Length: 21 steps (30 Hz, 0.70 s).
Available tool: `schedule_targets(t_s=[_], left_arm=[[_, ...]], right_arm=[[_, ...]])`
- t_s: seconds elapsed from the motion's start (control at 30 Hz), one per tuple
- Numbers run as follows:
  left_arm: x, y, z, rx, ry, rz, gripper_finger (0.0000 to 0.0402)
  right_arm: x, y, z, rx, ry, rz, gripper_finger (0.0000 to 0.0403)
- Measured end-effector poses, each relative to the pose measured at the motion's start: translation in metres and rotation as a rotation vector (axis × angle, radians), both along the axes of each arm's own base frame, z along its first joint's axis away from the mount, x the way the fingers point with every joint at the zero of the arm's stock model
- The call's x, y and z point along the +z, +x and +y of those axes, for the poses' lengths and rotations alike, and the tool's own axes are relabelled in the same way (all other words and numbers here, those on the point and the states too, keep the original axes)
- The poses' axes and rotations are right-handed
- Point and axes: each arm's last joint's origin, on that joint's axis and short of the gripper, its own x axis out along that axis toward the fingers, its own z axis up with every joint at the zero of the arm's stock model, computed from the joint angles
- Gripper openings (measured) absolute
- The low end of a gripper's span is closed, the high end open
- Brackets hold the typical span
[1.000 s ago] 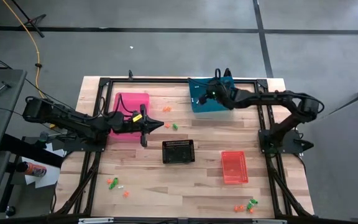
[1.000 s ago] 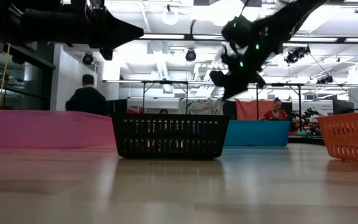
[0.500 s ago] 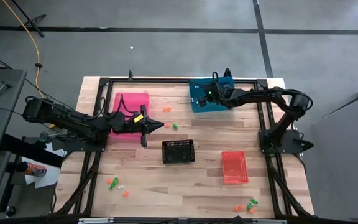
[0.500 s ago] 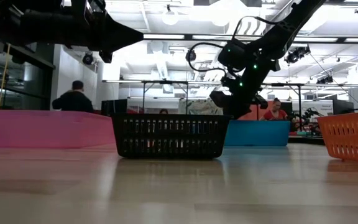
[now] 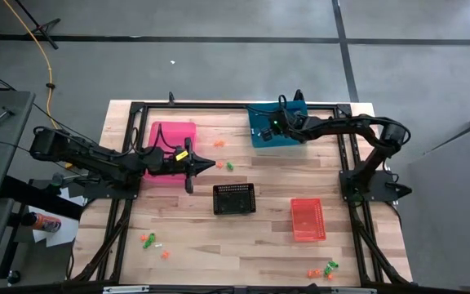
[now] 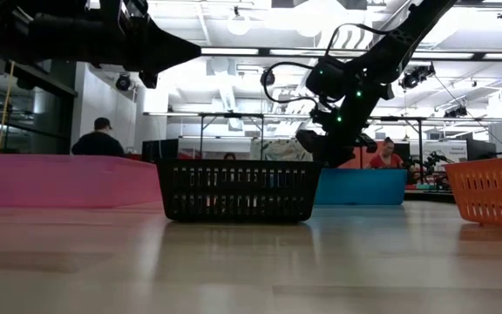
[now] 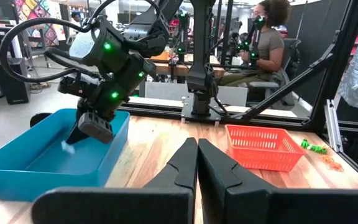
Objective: Sort Halloween decoration
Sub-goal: Put the white bone toy into the blue bin
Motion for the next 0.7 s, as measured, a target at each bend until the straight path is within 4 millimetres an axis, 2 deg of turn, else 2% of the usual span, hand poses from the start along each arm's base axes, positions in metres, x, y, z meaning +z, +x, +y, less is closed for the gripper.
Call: schedule_targets(t_s=[0.27, 0.37, 0.5, 0.7], left_arm=[[0.0, 0.0, 0.0, 0.0, 0.0, 0.0, 0.0], [0.0, 0.0, 0.0, 0.0, 0.001, 0.005, 0.0], [-0.003, 0.0, 0.0, 0.0, 0.02, 0.032, 0.0], [-0.005, 0.0, -0.001, -0.005, 0.01, 0.05, 0.0]], right_arm=[[0.001, 0.0, 0.003, 0.091, -0.021, 0.07, 0.0172], [0.014, 0.004, 0.014, 0.203, -0.043, 0.055, 0.0203], [0.035, 0.009, 0.046, 0.408, -0.042, -0.021, 0.0216], [0.051, 0.009, 0.117, 0.7, -0.076, -0.143, 0.0207]])
